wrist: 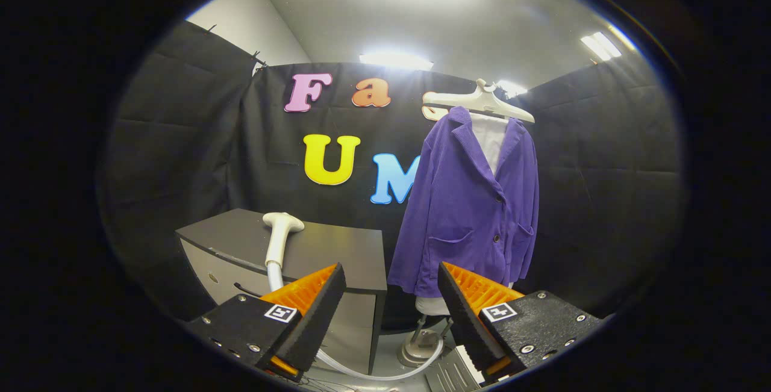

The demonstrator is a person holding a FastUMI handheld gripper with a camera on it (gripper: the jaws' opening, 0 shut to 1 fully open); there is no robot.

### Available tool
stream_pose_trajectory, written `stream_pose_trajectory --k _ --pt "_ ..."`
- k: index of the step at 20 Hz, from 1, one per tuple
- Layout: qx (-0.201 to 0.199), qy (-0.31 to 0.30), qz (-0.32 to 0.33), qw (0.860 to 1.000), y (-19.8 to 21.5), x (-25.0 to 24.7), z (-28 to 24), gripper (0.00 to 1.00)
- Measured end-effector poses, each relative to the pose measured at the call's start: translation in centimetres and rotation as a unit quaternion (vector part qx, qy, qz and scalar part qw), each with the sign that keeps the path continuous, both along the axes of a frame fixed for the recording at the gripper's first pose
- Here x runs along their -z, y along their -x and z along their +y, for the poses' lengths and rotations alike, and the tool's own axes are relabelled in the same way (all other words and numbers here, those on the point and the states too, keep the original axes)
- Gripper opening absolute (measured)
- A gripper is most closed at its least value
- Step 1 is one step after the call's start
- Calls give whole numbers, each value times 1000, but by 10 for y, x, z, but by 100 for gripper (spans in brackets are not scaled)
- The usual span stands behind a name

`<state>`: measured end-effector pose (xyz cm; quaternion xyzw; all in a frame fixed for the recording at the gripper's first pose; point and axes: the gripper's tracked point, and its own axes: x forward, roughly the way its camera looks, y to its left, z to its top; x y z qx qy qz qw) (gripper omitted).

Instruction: Iron the clothes twice with a garment steamer, once on the left side and once on the right side.

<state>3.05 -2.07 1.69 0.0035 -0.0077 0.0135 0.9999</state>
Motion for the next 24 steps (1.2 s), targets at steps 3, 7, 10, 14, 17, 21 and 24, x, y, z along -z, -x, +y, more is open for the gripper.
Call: stream_pose_trajectory --k 3,7,10,14,17,21,24 --pt "-14 -1 -17 1000 -3 -17 -10 95" --pt "-44 -1 -33 998 -4 -33 -8 95" --pt "-76 -7 -41 996 -4 -42 -2 95" --pt "-110 -15 -43 993 -5 -47 2 95" --pt "-129 -34 -34 991 -2 -50 4 95" --pt "-160 -59 -24 985 0 -54 22 95" --pt "-163 -61 -26 984 -7 -59 32 95"
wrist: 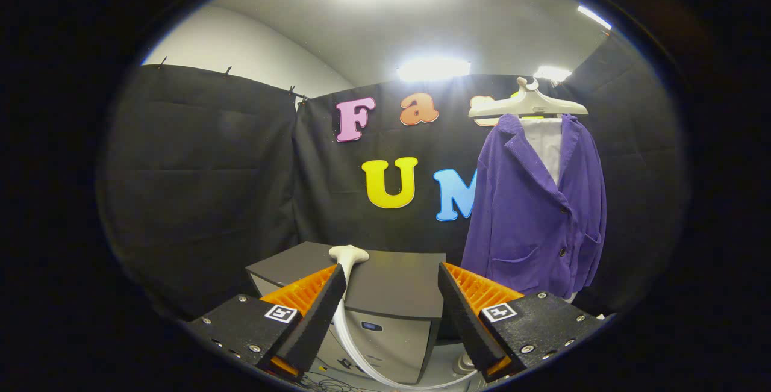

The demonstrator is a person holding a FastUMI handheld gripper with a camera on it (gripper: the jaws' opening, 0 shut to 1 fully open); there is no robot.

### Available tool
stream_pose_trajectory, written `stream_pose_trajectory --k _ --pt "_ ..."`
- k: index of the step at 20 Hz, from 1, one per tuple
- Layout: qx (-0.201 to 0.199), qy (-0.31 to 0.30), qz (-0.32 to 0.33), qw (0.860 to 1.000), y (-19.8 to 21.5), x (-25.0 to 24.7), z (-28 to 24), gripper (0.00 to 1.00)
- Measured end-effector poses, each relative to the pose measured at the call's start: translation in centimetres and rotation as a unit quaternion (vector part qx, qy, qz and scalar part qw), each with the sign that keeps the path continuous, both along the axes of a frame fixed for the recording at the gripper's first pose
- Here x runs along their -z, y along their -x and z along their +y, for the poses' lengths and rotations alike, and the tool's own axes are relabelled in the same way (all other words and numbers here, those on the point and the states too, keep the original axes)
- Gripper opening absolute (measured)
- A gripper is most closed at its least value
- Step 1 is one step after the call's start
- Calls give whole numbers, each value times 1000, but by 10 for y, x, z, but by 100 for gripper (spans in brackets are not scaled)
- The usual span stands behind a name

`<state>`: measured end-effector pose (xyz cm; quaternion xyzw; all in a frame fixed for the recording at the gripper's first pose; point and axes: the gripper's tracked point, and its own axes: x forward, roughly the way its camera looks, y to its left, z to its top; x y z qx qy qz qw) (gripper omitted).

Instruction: Iron the clothes twice with a garment steamer, once on the left side and once on the right side.

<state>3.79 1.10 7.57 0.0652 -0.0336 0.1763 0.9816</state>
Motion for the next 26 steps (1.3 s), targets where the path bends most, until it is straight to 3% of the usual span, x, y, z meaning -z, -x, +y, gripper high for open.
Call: stream_pose_trajectory --k 14,26 --pt "7 11 59 998 -76 -9 98 95" --pt "19 15 181 983 -173 54 201 95"
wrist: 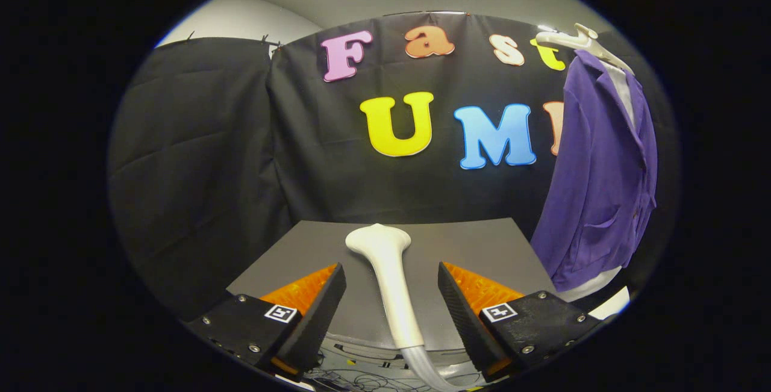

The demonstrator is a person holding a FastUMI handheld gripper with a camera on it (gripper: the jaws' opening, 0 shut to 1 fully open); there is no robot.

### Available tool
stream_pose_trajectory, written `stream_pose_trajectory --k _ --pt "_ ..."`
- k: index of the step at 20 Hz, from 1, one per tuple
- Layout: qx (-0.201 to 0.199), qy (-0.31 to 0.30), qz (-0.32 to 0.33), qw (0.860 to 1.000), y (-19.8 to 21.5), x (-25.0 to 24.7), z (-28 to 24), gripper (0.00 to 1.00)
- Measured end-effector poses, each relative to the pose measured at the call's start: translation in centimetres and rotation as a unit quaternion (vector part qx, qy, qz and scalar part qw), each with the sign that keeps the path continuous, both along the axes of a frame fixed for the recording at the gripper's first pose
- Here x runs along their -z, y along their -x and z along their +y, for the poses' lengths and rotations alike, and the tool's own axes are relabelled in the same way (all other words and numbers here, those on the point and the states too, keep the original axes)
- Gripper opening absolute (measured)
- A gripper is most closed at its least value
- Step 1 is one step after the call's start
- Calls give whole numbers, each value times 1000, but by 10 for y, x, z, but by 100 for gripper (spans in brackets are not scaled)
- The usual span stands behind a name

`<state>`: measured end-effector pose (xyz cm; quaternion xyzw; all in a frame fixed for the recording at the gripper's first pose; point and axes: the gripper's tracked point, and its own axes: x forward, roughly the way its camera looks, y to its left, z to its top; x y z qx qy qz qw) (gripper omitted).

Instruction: Iron the clothes twice with a garment steamer, once on the left side and once on the right side.

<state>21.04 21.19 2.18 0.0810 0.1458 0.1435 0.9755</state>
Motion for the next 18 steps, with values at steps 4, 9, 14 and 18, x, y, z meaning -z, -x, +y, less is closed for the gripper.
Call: stream_pose_trajectory --k 4,9,14,18 --pt "-17 40 39 998 -36 36 22 95" --pt "-40 44 110 992 -63 67 37 95" --pt "-41 42 147 987 -62 79 39 91" --pt "-27 57 140 988 -71 83 28 67"
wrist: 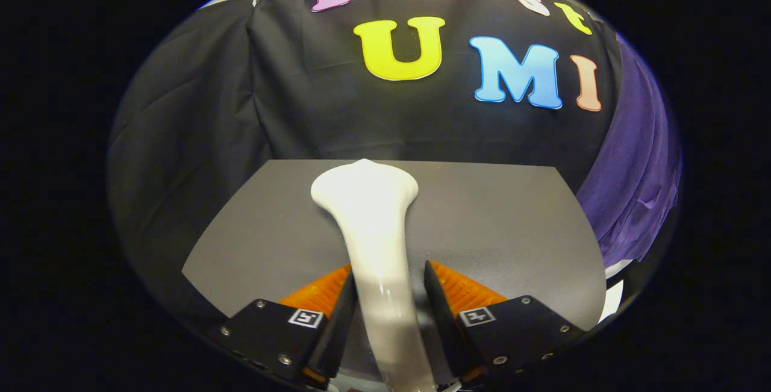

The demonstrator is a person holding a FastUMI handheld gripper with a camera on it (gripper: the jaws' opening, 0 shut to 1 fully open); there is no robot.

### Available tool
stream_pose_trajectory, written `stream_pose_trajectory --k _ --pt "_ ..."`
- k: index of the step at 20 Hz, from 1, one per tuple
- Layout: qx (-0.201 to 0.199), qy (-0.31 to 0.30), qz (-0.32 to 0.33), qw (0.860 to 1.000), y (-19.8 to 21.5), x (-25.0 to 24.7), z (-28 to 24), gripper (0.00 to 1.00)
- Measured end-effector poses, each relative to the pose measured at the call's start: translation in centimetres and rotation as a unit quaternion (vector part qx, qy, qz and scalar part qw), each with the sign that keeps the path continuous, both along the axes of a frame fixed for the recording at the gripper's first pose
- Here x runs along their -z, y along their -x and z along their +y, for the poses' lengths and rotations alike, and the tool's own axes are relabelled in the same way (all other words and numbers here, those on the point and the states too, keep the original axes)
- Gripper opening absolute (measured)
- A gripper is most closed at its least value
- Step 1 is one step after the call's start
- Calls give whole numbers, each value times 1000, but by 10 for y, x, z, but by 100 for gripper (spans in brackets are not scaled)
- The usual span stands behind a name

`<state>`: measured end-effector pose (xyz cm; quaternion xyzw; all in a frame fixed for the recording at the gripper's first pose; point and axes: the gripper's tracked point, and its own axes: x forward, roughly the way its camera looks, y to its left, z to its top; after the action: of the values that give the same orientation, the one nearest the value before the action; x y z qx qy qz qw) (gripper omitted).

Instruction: Iron the clothes twice with a garment steamer, once on the left side and once on the right side.

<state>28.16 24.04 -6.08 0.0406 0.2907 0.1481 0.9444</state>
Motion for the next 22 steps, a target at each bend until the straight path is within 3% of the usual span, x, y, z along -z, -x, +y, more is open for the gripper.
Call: stream_pose_trajectory --k 3,6,9,14,17,22 --pt "17 24 -4 1000 -3 4 -5 46" --pt "18 27 -19 999 -2 3 -6 42" --pt "36 33 -22 999 -5 5 -14 32" --pt "49 50 -29 997 -4 3 -17 28" --pt "31 56 -62 996 2 -8 -12 28" --pt "44 53 -111 991 15 -29 -22 28"
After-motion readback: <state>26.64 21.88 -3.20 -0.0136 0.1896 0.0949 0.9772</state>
